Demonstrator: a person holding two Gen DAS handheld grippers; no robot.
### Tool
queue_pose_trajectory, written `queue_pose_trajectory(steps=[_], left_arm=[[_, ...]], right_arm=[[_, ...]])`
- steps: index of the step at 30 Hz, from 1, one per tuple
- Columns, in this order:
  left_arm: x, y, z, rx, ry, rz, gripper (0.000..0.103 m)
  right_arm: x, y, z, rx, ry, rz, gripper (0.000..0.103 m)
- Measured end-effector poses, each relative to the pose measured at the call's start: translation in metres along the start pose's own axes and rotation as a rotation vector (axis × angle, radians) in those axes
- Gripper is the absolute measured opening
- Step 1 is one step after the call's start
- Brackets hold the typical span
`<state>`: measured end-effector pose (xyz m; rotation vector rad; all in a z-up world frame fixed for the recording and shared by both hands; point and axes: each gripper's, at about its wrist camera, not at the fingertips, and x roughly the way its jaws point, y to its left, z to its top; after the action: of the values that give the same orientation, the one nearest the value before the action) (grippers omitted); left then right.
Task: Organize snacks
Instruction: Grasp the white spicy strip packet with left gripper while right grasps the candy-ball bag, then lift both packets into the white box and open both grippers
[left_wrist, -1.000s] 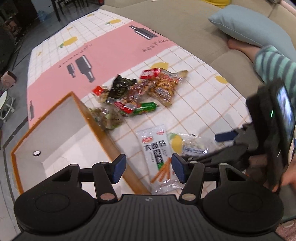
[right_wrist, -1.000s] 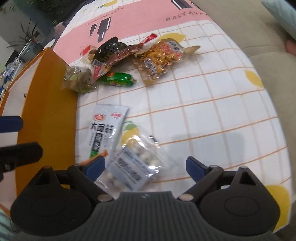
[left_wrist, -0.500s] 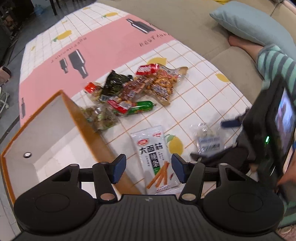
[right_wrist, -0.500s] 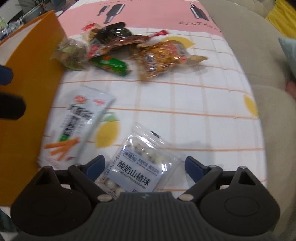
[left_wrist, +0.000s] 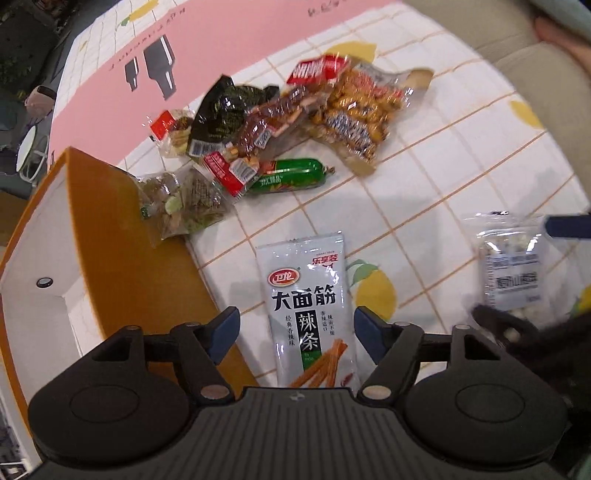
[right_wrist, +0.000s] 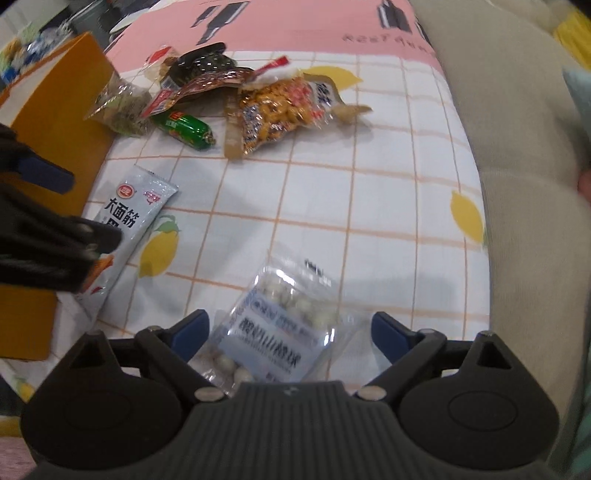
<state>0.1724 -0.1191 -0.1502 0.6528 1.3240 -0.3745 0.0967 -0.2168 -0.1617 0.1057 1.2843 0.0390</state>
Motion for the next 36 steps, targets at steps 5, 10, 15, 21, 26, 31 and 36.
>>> queue_pose_trajectory(steps=[5, 10, 15, 21, 26, 31, 36], left_arm=[[0.021, -0.008, 0.008, 0.008, 0.062, 0.023, 0.085], [0.023, 0.000, 0.010, -0.084, 0.068, -0.063, 0.066], [0.020, 0.008, 0.007, -0.179, 0.013, -0.205, 0.062], [0.008, 0.022, -0.001, -0.269, -0.061, -0.288, 0.065], [-0.003, 0.009, -0.007, -0.162, -0.061, -0.218, 0.087], [0.009, -0.012, -0.018, -0.083, -0.063, -0.145, 0.088], [0.010, -0.009, -0.016, -0.101, -0.073, -0.141, 0.092]], right_arm=[[-0.002, -0.002, -0.008, 0.054, 0.022, 0.004, 0.093], [-0.001, -0.004, -0.009, 0.078, 0.037, 0.032, 0.087], [-0.002, 0.001, -0.005, 0.025, -0.012, 0.031, 0.072], [-0.003, -0.009, 0.000, 0.039, -0.047, 0.047, 0.069], [-0.022, -0.024, -0.009, 0.155, -0.086, 0.050, 0.091], [-0.011, -0.022, -0.015, 0.205, -0.026, 0.042, 0.083], [-0.008, -0.017, -0.017, 0.189, -0.049, 0.012, 0.082]])
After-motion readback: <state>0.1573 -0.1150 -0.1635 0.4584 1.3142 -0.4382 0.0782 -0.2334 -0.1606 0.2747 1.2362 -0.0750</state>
